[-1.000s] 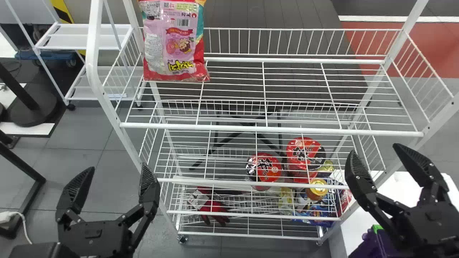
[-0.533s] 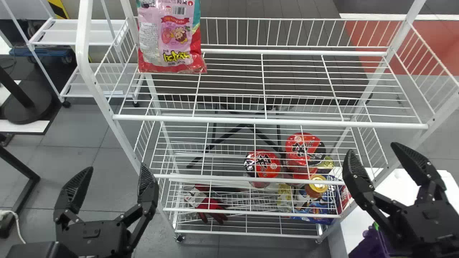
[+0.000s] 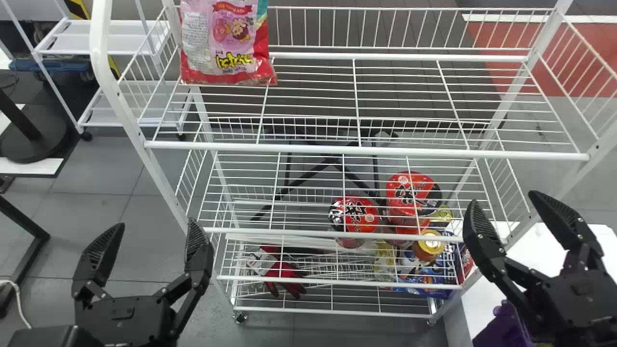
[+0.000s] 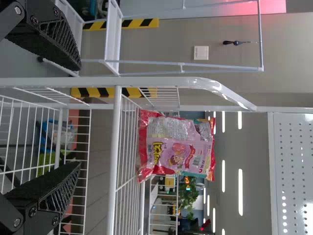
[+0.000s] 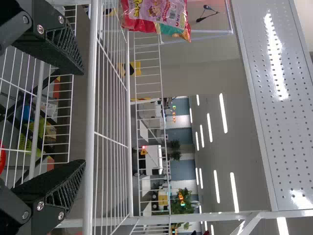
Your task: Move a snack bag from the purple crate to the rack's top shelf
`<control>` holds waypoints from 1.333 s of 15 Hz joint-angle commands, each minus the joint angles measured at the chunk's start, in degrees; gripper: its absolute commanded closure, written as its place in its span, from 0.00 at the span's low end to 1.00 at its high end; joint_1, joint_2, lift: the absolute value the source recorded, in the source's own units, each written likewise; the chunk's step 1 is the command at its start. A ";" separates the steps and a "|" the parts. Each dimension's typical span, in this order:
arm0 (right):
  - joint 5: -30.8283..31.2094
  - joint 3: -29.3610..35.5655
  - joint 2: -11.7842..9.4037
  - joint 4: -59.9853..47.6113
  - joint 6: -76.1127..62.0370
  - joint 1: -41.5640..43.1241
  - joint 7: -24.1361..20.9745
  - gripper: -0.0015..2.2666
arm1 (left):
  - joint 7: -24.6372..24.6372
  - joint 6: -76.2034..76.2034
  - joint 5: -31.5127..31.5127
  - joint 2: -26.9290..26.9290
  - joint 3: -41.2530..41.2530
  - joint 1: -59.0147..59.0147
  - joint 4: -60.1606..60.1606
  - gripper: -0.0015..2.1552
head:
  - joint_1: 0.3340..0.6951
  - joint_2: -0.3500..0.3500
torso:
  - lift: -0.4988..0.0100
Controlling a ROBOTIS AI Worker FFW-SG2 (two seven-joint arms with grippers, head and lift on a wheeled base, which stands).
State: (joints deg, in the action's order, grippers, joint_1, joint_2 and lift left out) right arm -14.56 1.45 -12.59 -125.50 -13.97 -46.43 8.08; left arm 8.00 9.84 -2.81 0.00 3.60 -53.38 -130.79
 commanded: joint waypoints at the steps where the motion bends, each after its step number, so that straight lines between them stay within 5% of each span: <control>1: 0.05 -0.04 0.02 -0.18 0.05 -0.06 -0.26 0.09 | 0.00 0.04 0.08 0.15 0.09 0.11 0.18 0.06 | 1.00 0.52 | 0.62; 20: 0.23 -0.31 -0.33 -1.50 0.57 -0.94 -0.97 0.09 | 0.35 0.04 -0.36 0.15 0.79 -0.50 -0.26 0.06 | 1.00 0.52 | 0.47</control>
State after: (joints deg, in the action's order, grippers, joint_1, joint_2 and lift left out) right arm -14.33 1.14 -12.92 -127.03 -13.40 -47.37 7.13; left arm 8.35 9.88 -3.16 0.00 4.34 -53.82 -130.95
